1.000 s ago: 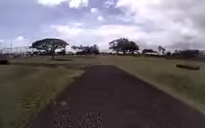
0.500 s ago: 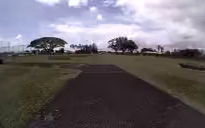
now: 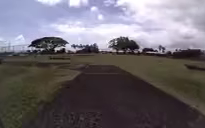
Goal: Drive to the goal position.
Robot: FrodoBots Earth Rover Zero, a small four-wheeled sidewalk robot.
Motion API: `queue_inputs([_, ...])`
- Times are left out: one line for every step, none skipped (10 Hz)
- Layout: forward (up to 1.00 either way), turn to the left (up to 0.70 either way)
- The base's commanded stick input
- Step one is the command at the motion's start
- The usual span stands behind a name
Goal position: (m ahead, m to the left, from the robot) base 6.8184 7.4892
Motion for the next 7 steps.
queue_inputs([0.7,0.01])
queue_inputs([0.7,0.01])
queue_inputs([0.7,0.01])
queue_inputs([0.7,0.01])
queue_inputs([0.7,0.01])
queue_inputs([0.7,0.01])
queue_inputs([0.7,0.01])
